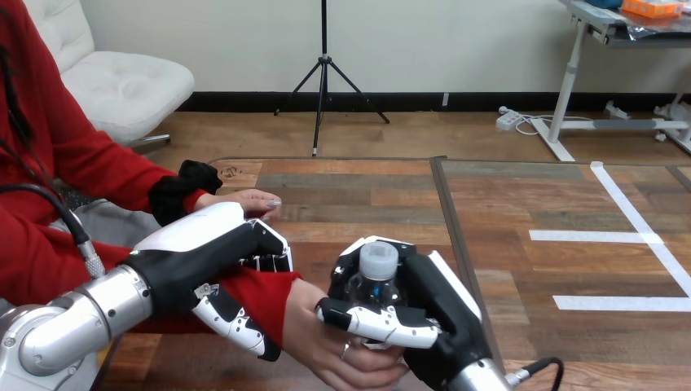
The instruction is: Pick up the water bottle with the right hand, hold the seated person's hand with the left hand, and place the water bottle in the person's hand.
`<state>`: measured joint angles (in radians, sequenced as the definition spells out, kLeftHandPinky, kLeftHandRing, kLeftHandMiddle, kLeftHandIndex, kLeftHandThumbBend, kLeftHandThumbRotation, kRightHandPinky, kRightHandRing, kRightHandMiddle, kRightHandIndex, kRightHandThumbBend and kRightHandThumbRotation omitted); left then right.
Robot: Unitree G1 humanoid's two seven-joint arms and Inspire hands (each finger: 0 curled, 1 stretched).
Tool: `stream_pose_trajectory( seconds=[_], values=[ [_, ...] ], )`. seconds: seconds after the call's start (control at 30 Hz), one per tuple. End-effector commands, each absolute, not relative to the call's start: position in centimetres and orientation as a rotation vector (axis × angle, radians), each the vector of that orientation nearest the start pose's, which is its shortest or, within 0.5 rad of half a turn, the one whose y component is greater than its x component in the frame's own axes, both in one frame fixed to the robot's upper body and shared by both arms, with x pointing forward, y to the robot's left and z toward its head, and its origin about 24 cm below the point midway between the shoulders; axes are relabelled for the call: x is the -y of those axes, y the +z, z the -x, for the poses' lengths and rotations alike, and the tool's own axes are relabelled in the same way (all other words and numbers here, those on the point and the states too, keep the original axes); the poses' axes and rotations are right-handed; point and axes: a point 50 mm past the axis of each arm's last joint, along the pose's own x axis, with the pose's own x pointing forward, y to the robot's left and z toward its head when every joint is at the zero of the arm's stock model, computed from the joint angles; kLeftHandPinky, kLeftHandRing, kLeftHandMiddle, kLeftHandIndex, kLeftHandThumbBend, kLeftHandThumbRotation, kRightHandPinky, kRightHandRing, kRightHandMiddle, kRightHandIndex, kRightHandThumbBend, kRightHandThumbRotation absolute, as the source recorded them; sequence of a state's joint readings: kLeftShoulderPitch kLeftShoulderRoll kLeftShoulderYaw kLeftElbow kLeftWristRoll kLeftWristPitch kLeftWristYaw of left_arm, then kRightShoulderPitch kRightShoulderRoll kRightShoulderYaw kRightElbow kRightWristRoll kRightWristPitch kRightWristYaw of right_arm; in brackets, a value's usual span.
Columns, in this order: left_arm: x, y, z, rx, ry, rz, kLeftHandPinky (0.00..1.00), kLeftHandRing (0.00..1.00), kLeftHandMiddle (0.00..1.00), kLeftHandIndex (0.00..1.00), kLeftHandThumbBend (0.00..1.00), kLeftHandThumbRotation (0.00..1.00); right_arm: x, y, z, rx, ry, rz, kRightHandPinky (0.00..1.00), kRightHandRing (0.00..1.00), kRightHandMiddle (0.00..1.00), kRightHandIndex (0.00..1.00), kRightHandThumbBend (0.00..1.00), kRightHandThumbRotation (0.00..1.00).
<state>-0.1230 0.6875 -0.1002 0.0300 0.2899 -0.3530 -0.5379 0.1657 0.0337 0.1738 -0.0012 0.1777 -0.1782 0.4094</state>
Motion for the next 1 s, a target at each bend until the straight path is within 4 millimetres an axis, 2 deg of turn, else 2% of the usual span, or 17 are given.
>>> stream_pose_trajectory(
  seconds=[0.0, 0.97],
  values=[
    [-17.86, 12.76, -27.82, 0.361, -0.714, -1.020, 0.29, 0.35, 0.42, 0.43, 0.96, 0.00, 8.09, 10.19, -20.43, 0.395, 0.624, -0.197, 0.26, 0.32, 0.39, 0.40, 0.83, 0.00],
    [-17.60, 12.87, -28.07, 0.378, -0.715, -1.017, 0.30, 0.35, 0.42, 0.43, 0.96, 0.00, 8.10, 10.54, -20.71, 0.380, 0.610, -0.197, 0.26, 0.32, 0.39, 0.40, 0.83, 0.00]
  ],
)
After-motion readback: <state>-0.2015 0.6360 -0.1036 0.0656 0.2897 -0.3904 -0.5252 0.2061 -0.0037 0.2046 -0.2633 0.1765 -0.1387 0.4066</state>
